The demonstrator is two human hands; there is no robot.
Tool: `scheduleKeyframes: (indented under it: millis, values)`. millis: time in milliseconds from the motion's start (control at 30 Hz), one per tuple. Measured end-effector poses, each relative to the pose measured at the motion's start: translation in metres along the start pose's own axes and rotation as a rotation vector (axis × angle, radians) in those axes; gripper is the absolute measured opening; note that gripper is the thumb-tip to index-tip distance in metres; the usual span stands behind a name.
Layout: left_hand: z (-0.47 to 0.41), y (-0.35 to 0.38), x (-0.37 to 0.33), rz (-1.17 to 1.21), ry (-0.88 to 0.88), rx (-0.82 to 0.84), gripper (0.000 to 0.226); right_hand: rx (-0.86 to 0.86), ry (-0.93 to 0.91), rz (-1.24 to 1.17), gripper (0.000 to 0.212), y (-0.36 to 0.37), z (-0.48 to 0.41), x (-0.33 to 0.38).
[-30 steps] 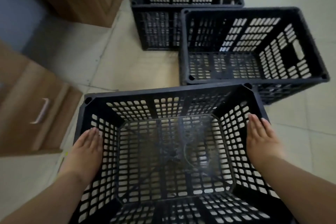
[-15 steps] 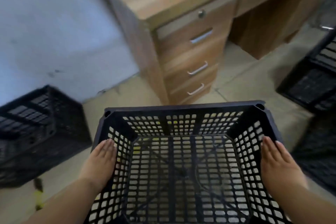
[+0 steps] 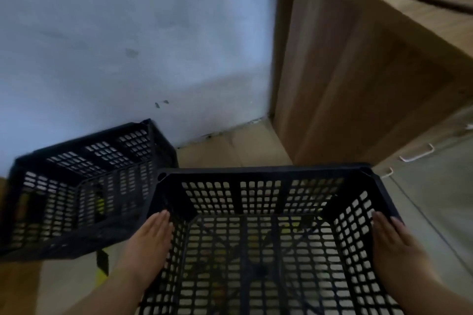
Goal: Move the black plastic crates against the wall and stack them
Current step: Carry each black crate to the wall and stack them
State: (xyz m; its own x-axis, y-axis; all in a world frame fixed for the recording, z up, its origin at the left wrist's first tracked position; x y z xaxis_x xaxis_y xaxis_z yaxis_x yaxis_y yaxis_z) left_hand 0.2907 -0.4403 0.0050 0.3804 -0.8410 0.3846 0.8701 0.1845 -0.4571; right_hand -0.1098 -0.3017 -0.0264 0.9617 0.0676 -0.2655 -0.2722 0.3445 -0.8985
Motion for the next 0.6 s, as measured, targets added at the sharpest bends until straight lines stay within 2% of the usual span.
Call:
scheduleKeyframes:
  millis: [33, 100, 133, 167, 233, 300, 367, 400, 433, 467, 500, 533, 600]
  values:
    - [-0.005, 0.003, 0.01, 0.004, 0.0, -0.001, 0.057, -0.003, 0.003, 0.018, 0.051, -0.007, -0.011, 0.005]
    - [-0.016, 0.007, 0.028, 0.013, -0.004, -0.017, 0.057, 0.203, 0.023, 0.135, 0.065, -0.038, -0.03, 0.009]
    - [-0.022, 0.008, 0.035, 0.017, -0.008, -0.026, 0.057, 0.094, -0.064, 0.355, 0.074, -0.05, -0.041, 0.013]
    - [-0.028, 0.009, 0.042, 0.021, -0.013, -0.031, 0.057, 0.167, -0.246, 0.495, 0.083, -0.042, -0.045, 0.019]
    - [-0.04, 0.01, 0.053, 0.027, -0.024, -0.043, 0.057, 0.427, -0.243, 0.412, 0.089, -0.04, -0.058, 0.017]
    - [-0.053, 0.008, 0.063, 0.023, -0.038, -0.059, 0.059, 0.394, -0.076, 0.257, 0.084, -0.027, -0.083, -0.004]
    - [-0.068, 0.004, 0.073, 0.015, -0.053, -0.085, 0.06, 0.419, -0.118, 0.287, 0.066, -0.027, -0.103, -0.003]
    - [-0.075, 0.002, 0.078, 0.019, -0.058, -0.095, 0.06, 0.281, -0.131, 0.245, 0.067, -0.033, -0.119, -0.001]
    - [-0.083, -0.001, 0.084, 0.026, -0.063, -0.104, 0.06, 0.336, -0.204, 0.38, 0.078, -0.032, -0.128, -0.003]
    - [-0.091, -0.004, 0.09, 0.034, -0.066, -0.108, 0.059, 0.258, -0.357, 0.537, 0.087, -0.033, -0.139, -0.003]
    - [-0.1, -0.005, 0.098, 0.047, -0.067, -0.108, 0.059, 0.198, -0.368, 0.628, 0.082, -0.046, -0.156, -0.007]
    - [-0.109, -0.006, 0.106, 0.065, -0.068, -0.102, 0.058, 0.27, -0.393, 0.729, 0.069, -0.054, -0.171, -0.004]
    - [-0.128, -0.005, 0.122, 0.1, -0.073, -0.085, 0.057, 0.539, -0.17, 0.601, 0.056, -0.051, -0.2, -0.017]
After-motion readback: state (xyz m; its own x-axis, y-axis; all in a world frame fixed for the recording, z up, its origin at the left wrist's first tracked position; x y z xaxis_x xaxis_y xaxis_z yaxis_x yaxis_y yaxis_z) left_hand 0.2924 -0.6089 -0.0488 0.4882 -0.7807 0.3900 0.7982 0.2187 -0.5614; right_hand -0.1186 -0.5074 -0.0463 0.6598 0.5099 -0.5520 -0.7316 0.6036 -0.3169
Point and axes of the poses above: each hand's wrist, its own z-axis away from the middle knuckle, its own y-axis out of the palm, x = y × z, the point moved 6 cm from there along -z, towards the middle knuckle, and after that the axes turned 5 degrees about y, right-handed, at the moved point
